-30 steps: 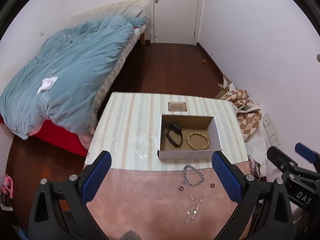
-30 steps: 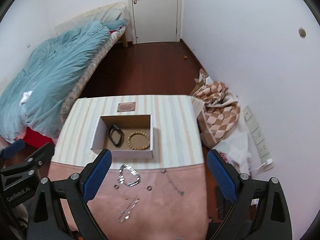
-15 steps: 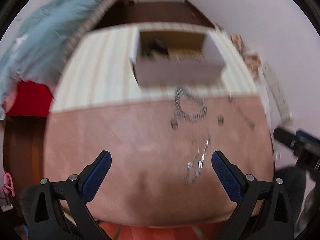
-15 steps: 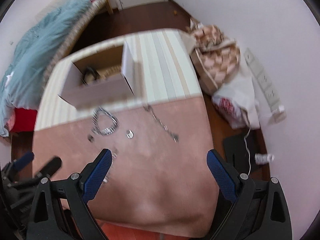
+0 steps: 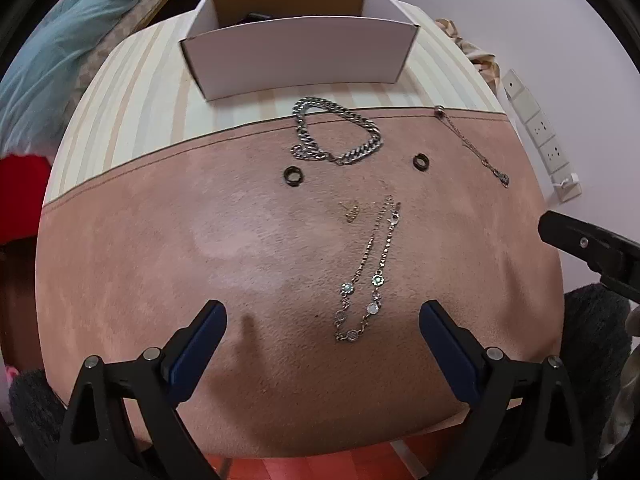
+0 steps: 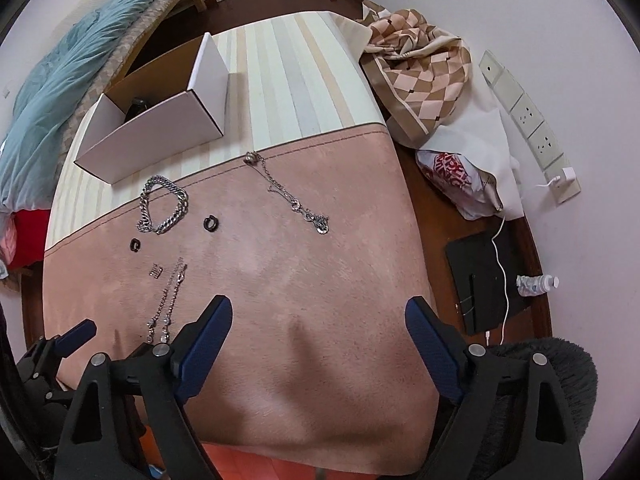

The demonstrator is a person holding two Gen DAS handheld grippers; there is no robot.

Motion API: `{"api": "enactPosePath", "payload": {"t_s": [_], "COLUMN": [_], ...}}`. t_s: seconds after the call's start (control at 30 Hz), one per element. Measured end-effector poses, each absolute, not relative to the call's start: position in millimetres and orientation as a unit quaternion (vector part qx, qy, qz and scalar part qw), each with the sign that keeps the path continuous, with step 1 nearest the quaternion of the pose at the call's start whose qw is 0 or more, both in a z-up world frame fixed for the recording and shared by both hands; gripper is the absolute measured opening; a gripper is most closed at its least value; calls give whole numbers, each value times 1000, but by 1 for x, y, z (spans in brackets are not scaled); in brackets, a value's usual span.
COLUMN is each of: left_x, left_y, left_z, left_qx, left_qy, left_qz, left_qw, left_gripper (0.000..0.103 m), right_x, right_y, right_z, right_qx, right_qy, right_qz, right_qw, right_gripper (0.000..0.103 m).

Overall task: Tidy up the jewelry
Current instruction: 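Lower the left gripper onto the silver crystal-link bracelet and close it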

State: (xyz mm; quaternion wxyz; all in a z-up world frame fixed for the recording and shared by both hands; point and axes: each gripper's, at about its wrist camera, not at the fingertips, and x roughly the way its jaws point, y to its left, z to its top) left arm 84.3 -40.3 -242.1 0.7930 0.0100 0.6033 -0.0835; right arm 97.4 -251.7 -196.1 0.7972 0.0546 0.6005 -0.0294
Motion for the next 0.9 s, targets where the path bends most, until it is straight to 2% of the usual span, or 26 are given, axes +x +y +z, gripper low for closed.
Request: {"api": "enactPosePath", "payload": {"t_s": [0.03, 0.1, 0.13, 0.17, 0.23, 0.27, 0.33, 0.43, 0.53, 0.73, 0.9], "left_x": [84, 84, 84, 84, 85, 84, 84, 84, 87, 97, 102], "left_y": [-43, -46, -48, -50, -52, -54, -57, -60, -63, -55, -40], "left_z": [-243, -244, -245, -247, -250, -252, -256, -256, -257, -253, -244], "left_qx": [14, 23, 26, 27, 30, 32, 37, 56, 55, 23, -1], "left_qy": [603, 602, 604, 609, 612, 613, 618, 612, 614, 611, 602], "left_qz": [-85, -88, -91, -95, -97, -98, -101, -100, -104, -106, -97], "left_qw": [793, 793, 791, 787, 784, 783, 779, 782, 780, 784, 793], "left_gripper": [97, 80, 64, 56, 49, 41, 31, 26, 8, 1, 1], "right_x": [97, 98, 98, 98, 98, 98, 97, 98, 101, 116, 131], "right_y": [-252, -254, -255, -255, -256, -257, -259, -265, -276, -283, -276], "right_z": [-198, -201, -202, -203, -206, -206, -207, -206, -205, -212, -220], "right_qx": [56, 58, 59, 60, 62, 62, 64, 73, 90, 113, 103], "right_qy": [602, 603, 604, 605, 607, 608, 608, 604, 599, 594, 592], "right_qz": [-30, -32, -33, -34, -35, -35, -37, -42, -48, -37, -31], "right_qw": [796, 795, 794, 793, 791, 791, 791, 793, 794, 795, 798], "right_gripper": [87, 86, 86, 85, 85, 85, 85, 84, 82, 69, 60]}}
